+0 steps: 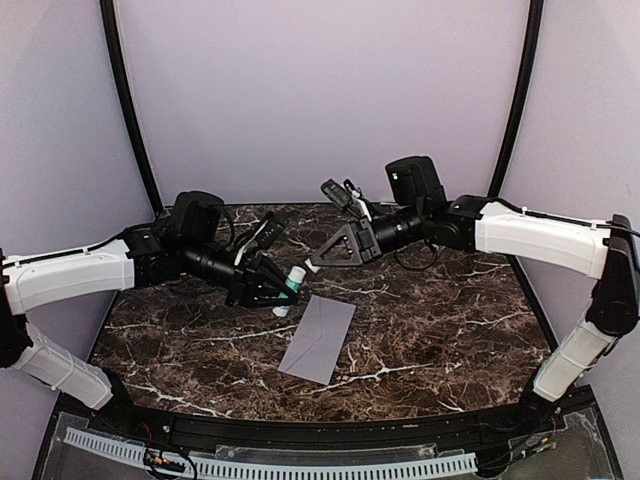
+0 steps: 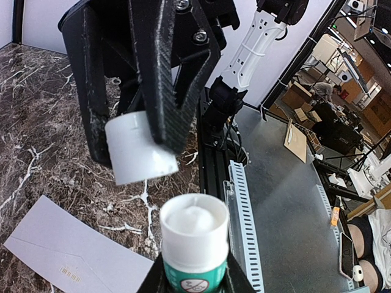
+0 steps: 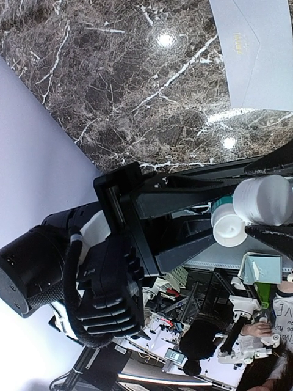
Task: Place the letter into the envelope and seal it
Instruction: Close the solid glue cap on the solid glue.
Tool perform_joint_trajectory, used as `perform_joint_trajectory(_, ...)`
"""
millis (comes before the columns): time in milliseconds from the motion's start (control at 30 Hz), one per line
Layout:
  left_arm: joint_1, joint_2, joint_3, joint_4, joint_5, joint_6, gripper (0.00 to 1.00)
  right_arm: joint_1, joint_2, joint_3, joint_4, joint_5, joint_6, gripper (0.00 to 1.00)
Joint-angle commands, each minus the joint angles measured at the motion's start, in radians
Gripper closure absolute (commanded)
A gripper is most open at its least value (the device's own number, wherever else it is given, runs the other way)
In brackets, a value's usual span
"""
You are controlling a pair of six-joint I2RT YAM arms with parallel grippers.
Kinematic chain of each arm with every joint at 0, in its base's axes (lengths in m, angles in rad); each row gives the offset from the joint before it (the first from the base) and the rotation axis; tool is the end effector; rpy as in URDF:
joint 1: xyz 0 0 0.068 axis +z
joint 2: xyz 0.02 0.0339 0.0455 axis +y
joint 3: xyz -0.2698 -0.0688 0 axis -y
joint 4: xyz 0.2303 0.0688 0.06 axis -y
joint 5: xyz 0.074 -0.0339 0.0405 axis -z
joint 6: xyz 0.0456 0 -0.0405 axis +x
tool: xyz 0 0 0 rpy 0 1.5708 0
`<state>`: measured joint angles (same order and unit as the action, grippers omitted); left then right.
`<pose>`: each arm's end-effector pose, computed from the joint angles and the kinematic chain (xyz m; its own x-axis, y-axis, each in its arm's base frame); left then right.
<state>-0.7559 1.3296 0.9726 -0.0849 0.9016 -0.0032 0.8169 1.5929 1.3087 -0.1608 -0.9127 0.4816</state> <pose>0.1827 -0.2214 0.3075 -0.3142 0.2935 -0.9029 0.9404 -0.0340 -0.3383 0.2172 0.2841 0.3324 -0.6941 -0.3254 -0.6422 -0.6919 0.0550 0.7199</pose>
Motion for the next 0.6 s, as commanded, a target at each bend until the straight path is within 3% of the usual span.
perform_joint_trajectory(0,-0.005,-0.001,0.003,-0.001,0.029,0.009,0.98,0.020,0.013,0.035,0.059,-0.027,0.019,0.85)
perform_joint_trajectory(567,-0.006,0.007,0.004,-0.003,0.030,0.009,0.99,0.034,0.045,0.065,0.056,-0.070,0.016,0.85)
